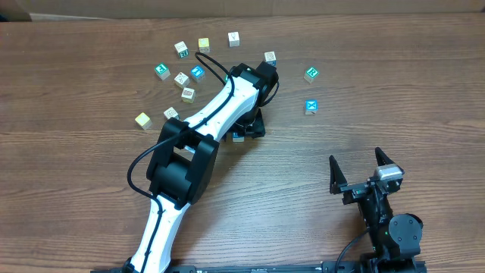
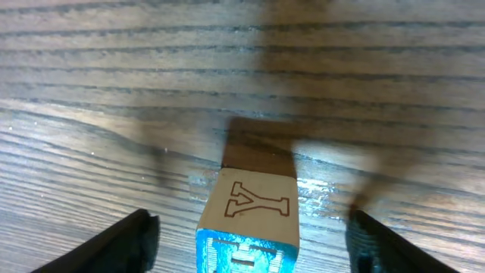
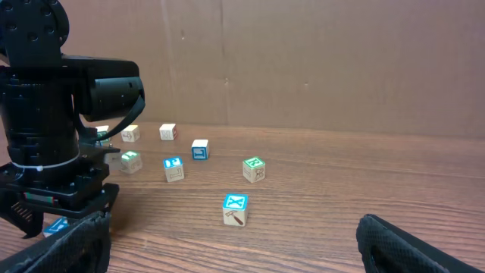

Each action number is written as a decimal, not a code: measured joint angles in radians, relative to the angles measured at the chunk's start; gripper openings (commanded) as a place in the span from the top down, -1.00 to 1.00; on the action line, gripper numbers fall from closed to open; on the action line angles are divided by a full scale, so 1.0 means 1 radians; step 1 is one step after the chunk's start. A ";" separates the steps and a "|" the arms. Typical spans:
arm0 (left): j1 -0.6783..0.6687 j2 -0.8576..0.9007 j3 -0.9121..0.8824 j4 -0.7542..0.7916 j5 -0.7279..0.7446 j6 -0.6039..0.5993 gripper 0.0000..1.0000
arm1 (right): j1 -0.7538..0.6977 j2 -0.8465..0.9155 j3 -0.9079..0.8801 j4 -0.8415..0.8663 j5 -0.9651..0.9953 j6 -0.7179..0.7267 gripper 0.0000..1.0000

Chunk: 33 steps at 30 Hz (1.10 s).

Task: Form a tower

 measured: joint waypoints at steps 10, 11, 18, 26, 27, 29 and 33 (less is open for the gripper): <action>0.000 0.000 0.000 0.001 0.001 -0.003 0.00 | 0.000 0.000 0.000 0.000 0.000 0.000 -1.00; 0.000 0.000 0.000 0.001 0.000 0.000 0.10 | 0.000 0.000 0.000 0.000 0.000 0.000 -1.00; 0.000 0.000 0.000 0.005 0.000 0.003 0.03 | 0.000 0.000 0.000 0.000 0.000 0.000 -1.00; 0.000 0.000 0.000 0.009 0.000 0.003 -0.59 | 0.000 0.000 0.000 0.000 0.000 0.000 -1.00; 0.000 0.000 0.000 0.014 0.000 0.006 -0.61 | 0.000 0.000 0.000 0.000 0.000 0.000 -1.00; 0.000 0.000 0.000 0.024 0.000 0.011 -0.57 | 0.000 0.000 0.000 0.000 0.000 0.000 -1.00; 0.007 0.002 0.013 0.008 -0.001 0.048 -0.47 | 0.000 0.000 0.000 0.000 0.000 0.000 -1.00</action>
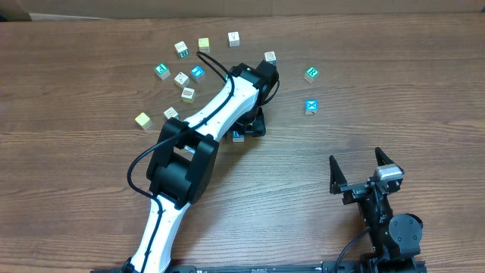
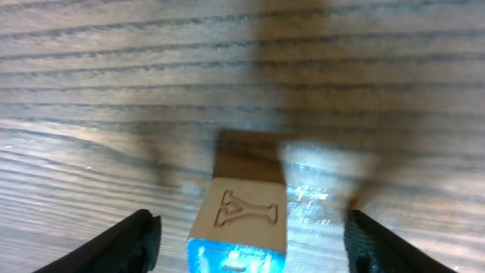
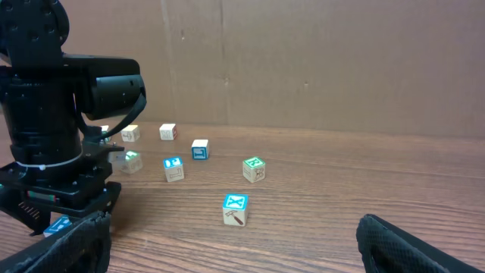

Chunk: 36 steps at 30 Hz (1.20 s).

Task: Form a tower

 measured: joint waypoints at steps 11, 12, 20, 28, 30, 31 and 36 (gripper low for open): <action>0.131 0.014 0.534 -0.163 -0.018 0.107 -0.52 | 0.000 0.000 0.000 0.000 0.000 0.000 -1.00; 0.153 0.014 0.579 -0.161 -0.019 0.125 -0.57 | 0.000 0.000 0.000 0.000 0.000 0.000 -1.00; 0.289 0.011 0.652 -0.117 -0.026 0.237 -0.54 | 0.000 0.000 0.000 0.000 0.000 0.000 -1.00; 0.381 0.011 0.523 -0.045 -0.030 0.340 -0.46 | 0.000 0.000 0.000 0.000 0.000 0.000 -1.00; 0.389 0.011 0.469 -0.019 -0.030 0.377 -0.43 | 0.000 0.000 0.000 0.000 0.000 0.001 -1.00; 0.391 0.011 0.447 -0.009 -0.030 0.394 -0.43 | 0.000 0.000 0.000 0.000 0.000 0.000 -1.00; 0.390 0.011 0.336 0.066 -0.030 0.453 -0.44 | 0.000 0.000 0.000 0.000 0.000 0.000 -1.00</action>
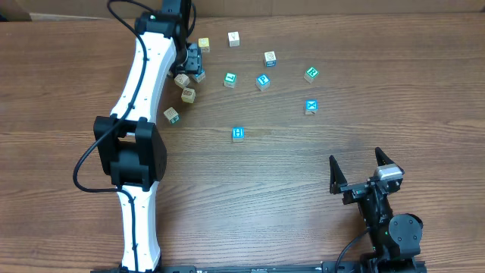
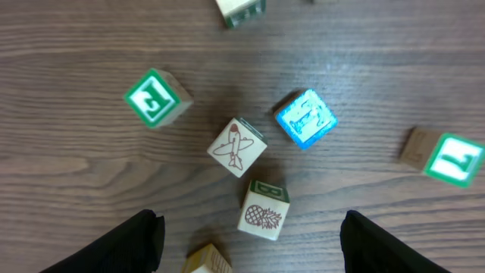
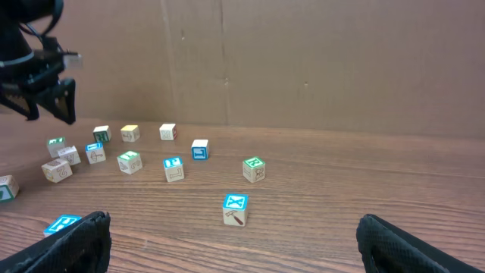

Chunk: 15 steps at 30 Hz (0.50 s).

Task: Form a tower

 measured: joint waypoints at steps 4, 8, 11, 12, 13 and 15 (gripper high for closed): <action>0.000 0.000 -0.077 0.060 0.000 0.023 -0.44 | 0.000 0.000 0.000 0.000 0.000 0.000 -1.00; 0.000 0.000 -0.139 0.117 0.000 0.034 -0.47 | 0.000 0.000 0.000 0.000 0.000 0.000 -1.00; 0.000 0.000 -0.194 0.166 0.000 0.047 -0.49 | 0.000 0.000 0.000 -0.001 0.000 0.000 -1.00; 0.000 0.000 -0.212 0.190 0.000 0.053 -0.49 | 0.000 0.000 0.000 0.000 0.000 0.000 -1.00; 0.000 0.000 -0.227 0.207 0.000 0.058 -0.50 | 0.000 0.000 0.000 0.000 0.000 0.000 -1.00; 0.000 0.000 -0.253 0.238 0.000 0.071 -0.51 | 0.000 0.000 0.000 0.000 0.000 0.000 -1.00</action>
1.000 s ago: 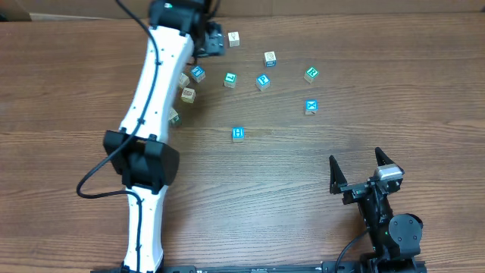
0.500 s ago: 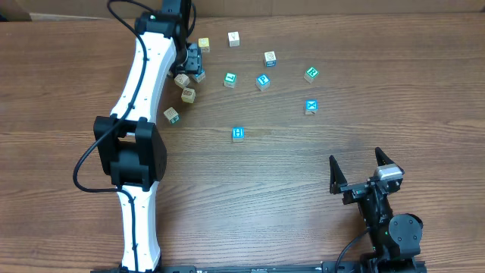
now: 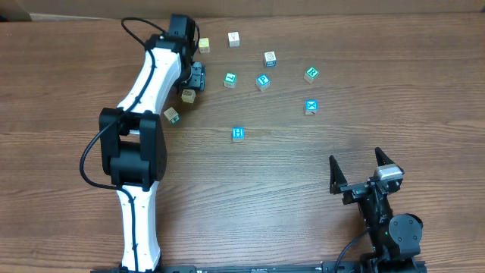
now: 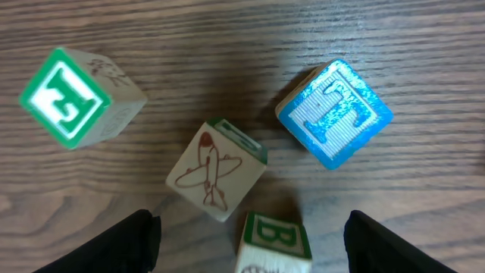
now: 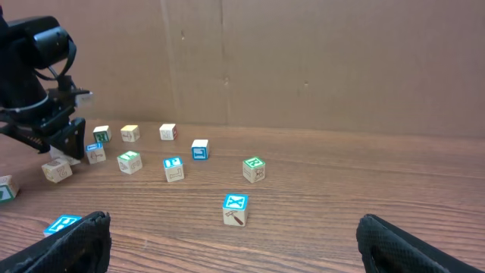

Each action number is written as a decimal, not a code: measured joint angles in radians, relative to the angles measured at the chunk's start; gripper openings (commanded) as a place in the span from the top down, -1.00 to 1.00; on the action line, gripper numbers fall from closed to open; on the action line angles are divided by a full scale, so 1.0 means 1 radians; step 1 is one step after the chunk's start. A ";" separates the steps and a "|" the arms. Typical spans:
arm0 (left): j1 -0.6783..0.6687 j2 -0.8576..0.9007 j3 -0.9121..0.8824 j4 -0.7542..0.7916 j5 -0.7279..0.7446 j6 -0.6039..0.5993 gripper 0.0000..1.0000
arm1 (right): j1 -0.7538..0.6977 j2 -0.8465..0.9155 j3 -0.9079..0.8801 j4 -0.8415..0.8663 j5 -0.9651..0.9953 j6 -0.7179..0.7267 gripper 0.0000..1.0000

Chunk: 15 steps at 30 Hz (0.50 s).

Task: Form a tower

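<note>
My left gripper [image 4: 254, 249] is open and hangs low over the back-left cluster of cubes; its dark fingers [image 4: 125, 241] flank a green "B" cube [image 4: 276, 241]. Just beyond lie an airplane cube [image 4: 216, 168], a blue "I" cube [image 4: 335, 114] and a green-faced cube [image 4: 76, 98]. In the overhead view the left gripper [image 3: 195, 76] sits by that cluster. A blue-topped cube [image 3: 238, 133] stands alone mid-table. My right gripper [image 5: 239, 246] is open and empty near the front right [image 3: 365, 171].
More cubes are scattered along the back: a yellow one [image 3: 203, 45], a white one [image 3: 233, 38], two blue-and-green ones [image 3: 262, 81] [image 3: 229, 79], and a blue X cube [image 5: 236, 208] further right. A cardboard wall [image 5: 303, 61] backs the table.
My left gripper has come lower and slightly nearer over the cluster; the airplane, blue "I" and "B" cubes now look much larger. The right arm has not moved.
My left gripper stood open around a blue-topped "Y" cube at mid-table, and was still there a second later. Then it was away at the back-left cluster, the blue cube left alone mid-table. Now it hangs low with the "B" cube between its fingers.
</note>
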 measured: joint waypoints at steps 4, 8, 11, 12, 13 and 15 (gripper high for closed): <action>0.001 0.000 -0.032 0.061 0.000 0.008 -0.51 | 0.000 0.000 0.000 0.000 0.000 0.000 -1.00; 0.009 0.000 -0.051 0.109 0.000 0.008 -0.50 | 0.000 0.000 0.000 0.000 0.000 0.001 -1.00; 0.016 0.000 -0.062 0.137 0.000 0.008 -0.52 | 0.000 0.000 0.000 0.000 0.000 0.000 -1.00; 0.020 0.000 -0.066 0.148 0.000 0.008 -0.52 | 0.000 0.000 0.000 0.000 0.000 0.000 -1.00; 0.023 0.000 -0.072 0.161 0.000 0.008 -0.52 | 0.000 0.000 0.000 0.000 0.000 0.000 -1.00; 0.032 0.000 -0.082 0.184 0.000 0.008 -0.43 | 0.000 0.000 0.000 0.000 0.000 0.000 -1.00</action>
